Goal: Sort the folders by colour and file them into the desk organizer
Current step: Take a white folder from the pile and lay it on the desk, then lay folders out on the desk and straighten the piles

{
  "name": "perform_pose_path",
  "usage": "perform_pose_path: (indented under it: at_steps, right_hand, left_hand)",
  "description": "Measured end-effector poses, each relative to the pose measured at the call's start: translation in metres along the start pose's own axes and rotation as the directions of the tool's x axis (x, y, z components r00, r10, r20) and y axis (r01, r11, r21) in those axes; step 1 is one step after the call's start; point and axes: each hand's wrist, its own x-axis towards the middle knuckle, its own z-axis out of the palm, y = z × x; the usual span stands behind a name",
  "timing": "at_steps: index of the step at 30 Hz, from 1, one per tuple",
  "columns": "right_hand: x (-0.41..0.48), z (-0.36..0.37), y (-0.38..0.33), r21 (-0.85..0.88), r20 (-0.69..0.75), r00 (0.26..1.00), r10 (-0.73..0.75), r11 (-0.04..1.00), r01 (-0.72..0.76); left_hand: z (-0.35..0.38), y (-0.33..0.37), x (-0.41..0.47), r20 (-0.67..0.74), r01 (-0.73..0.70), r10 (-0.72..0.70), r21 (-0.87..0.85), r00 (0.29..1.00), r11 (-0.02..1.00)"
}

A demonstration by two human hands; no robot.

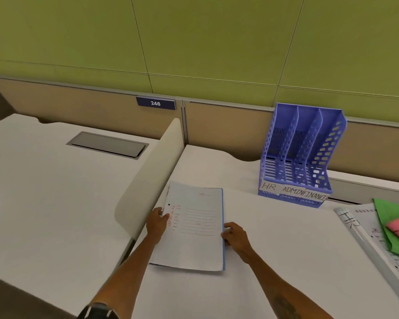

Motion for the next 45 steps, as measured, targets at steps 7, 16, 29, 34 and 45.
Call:
perform_pose_path:
  at_steps: [7,16,29,34,45]
  right_hand:
    - [0.012,0.023,-0.001,-0.050,-0.069,0.997,0.034,0.998,-0.037]
    - [0.012,0.039,-0.009,-0.042,-0.059,0.996,0.060,0.997,-0.062]
    - [0.007,0.012,-0.012,-0.248,0.022,1.000,0.006,0.969,-0.001]
    - [0.000,-0.023,-0.015,-0.330,-0.039,0.994,-0.101,0.940,0.082]
    - [-0.027,-0.122,0.000,-0.395,-0.152,0.966,-0.207,0.909,0.133]
  left_hand:
    - [0.000,-0.005,0.020,0.022,0.003,-0.004,0.040,1.000,0.999]
    - [-0.005,-0.009,0.026,-0.104,-0.035,0.051,0.148,0.993,0.988]
    - [0.006,0.013,0.016,-0.065,-0.104,0.146,0.433,0.987,0.895]
    - [0.030,0.037,0.000,0.037,-0.345,0.397,0.571,0.917,0.745]
    - [0.122,0.099,-0.057,0.354,-0.601,0.492,0.568,0.795,0.562]
